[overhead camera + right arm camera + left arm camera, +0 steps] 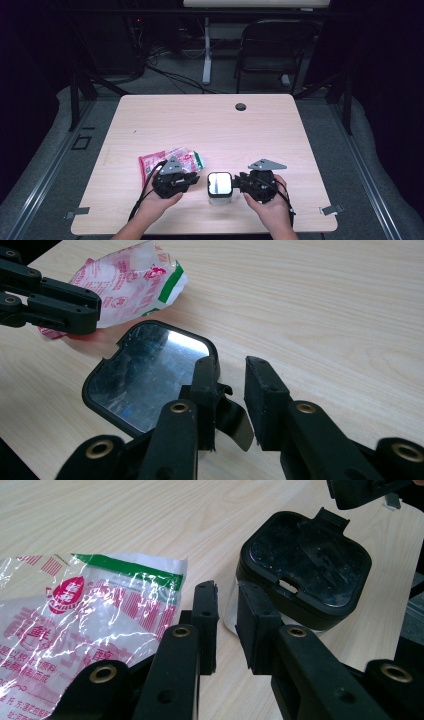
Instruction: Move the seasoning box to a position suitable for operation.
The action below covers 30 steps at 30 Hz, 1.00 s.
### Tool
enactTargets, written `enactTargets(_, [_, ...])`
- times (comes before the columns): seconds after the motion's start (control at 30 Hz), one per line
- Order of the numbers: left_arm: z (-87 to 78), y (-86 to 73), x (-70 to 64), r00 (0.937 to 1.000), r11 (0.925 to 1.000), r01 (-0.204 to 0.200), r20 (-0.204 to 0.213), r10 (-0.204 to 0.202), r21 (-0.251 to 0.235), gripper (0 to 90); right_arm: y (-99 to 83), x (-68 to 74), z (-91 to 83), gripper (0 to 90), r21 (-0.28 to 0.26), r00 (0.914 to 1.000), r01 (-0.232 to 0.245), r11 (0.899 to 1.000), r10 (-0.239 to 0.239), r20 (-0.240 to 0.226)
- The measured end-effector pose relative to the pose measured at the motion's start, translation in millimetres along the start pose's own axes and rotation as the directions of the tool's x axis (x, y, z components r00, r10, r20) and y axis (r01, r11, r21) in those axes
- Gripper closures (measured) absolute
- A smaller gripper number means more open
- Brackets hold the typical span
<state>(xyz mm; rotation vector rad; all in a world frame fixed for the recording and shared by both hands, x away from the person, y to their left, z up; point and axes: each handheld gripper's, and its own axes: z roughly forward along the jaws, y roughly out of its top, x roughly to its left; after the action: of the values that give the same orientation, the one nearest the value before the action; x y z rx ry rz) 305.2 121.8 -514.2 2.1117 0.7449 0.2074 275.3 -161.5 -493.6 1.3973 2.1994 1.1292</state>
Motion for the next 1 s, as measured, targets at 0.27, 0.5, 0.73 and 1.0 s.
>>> enactTargets(0.27, [4.5, -2.2, -4.4, 0.9998, 0.9996, -0.011, 0.019, 0.011, 0.027, 86.0, -2.9, -2.1, 3.0, 75.8, 0.007, 0.9999, -0.013, 1.000, 0.013, -0.010])
enactTargets(0.5, [6.3, -3.0, -9.1, 0.9973, 0.9983, -0.036, 0.065, 0.032, 0.047, 90.0, -2.9, -2.5, 3.0, 80.8, 0.008, 0.9995, -0.013, 1.000, 0.013, -0.027])
enactTargets(0.73, [7.9, -5.1, -10.8, 0.9951, 0.9974, -0.049, 0.089, 0.044, 0.053, 90.0, -2.1, -1.2, 2.6, 84.5, 0.019, 0.9993, 0.005, 1.000, -0.004, -0.037])
enactTargets(1.0, [10.2, -5.8, -14.6, 0.9915, 0.9952, -0.067, 0.116, 0.059, 0.071, 90.0, -2.4, -1.6, 3.0, 84.7, 0.014, 0.9989, -0.003, 1.000, 0.003, -0.047])
